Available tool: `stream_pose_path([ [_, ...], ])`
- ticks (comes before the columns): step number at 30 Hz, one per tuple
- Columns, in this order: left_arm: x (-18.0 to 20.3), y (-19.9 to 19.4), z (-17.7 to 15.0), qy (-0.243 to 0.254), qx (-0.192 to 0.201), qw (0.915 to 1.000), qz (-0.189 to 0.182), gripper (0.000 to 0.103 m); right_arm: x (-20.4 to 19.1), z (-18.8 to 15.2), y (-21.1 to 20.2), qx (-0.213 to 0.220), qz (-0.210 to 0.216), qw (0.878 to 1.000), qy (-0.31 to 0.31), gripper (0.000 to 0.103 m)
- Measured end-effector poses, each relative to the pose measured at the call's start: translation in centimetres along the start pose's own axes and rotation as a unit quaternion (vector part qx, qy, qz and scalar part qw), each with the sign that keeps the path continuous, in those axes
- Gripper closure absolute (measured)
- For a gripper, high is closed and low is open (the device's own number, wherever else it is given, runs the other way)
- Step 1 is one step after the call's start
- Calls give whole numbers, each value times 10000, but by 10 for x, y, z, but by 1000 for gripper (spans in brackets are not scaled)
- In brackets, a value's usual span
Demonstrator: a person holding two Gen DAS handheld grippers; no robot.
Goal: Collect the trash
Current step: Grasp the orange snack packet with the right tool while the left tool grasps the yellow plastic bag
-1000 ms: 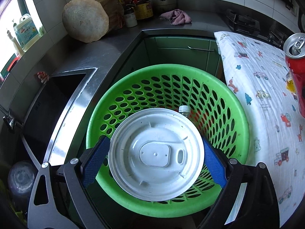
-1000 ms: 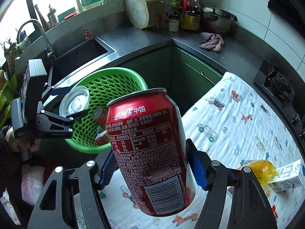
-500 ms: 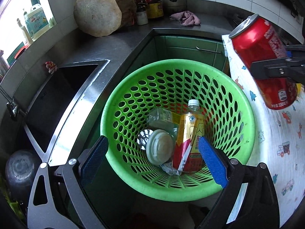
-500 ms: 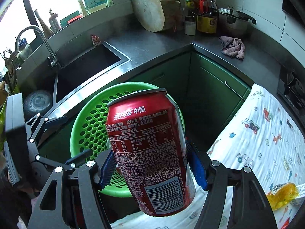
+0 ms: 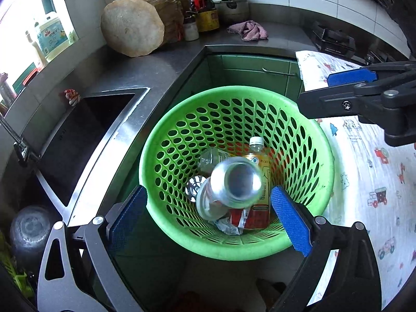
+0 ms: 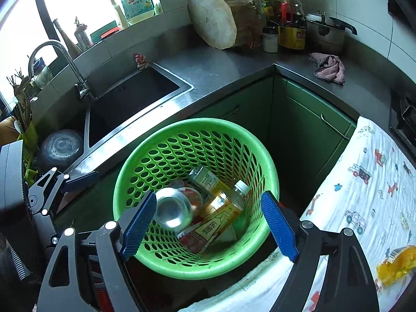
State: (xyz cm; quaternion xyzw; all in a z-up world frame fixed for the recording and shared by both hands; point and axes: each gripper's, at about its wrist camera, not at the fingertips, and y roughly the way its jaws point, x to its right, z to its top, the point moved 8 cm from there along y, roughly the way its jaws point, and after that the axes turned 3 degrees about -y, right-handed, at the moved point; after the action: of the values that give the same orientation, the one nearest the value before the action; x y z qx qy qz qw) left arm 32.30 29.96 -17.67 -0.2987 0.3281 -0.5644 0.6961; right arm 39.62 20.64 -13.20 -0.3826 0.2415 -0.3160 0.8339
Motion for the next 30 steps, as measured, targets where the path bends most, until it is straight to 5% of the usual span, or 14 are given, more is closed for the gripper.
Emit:
stream_pose_path([
  [17, 79, -43, 3, 368, 346, 9978, -438, 7, 105, -107, -135, 322, -1073, 9916, 653, 22],
  [30, 168, -61, 9, 835, 447, 9914, -900, 6, 250, -221, -212, -8, -2210, 9564, 1906, 21],
])
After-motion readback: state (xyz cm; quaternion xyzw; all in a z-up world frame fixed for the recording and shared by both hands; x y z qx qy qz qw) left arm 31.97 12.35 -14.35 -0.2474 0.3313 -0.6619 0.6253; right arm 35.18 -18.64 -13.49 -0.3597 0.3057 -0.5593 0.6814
